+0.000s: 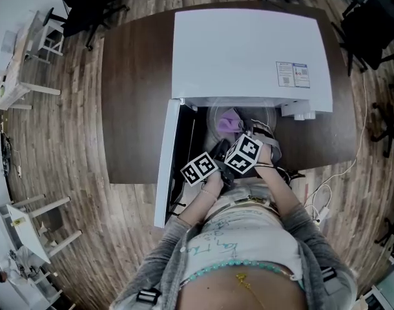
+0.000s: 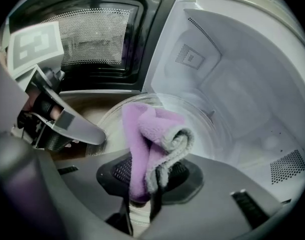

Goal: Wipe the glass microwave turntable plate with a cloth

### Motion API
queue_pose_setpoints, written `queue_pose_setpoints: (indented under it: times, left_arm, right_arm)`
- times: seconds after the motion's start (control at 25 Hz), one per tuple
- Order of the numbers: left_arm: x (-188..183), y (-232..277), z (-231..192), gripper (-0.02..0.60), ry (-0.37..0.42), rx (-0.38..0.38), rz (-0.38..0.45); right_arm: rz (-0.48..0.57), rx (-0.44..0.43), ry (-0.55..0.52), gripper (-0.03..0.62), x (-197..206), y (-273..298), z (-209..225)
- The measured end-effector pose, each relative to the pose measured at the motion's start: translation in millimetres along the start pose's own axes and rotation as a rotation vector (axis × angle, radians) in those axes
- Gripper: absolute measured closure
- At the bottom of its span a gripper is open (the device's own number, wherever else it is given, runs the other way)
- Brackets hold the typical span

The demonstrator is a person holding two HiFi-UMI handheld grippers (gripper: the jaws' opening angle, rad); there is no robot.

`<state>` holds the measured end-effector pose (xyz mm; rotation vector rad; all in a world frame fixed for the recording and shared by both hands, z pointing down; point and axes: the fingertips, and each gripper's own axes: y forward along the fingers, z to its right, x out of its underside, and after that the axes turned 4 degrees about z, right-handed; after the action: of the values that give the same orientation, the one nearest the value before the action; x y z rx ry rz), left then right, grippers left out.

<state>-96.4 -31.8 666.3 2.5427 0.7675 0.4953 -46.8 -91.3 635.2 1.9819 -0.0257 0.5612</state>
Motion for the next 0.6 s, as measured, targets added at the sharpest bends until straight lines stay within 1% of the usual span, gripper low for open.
queue_pose_setpoints:
  times: [0.32, 0.6]
  left_arm:
    - [0, 0, 0, 0.491, -0.003, -0.003, 0.003]
    - [-1, 0, 0, 0.491, 0.003, -0.004, 0.009]
  right_arm:
    - [0.022, -0.004, -0.008, 0.48, -8, 3, 10]
    - [0.035, 0.015, 0.004, 0.479, -10, 4, 22]
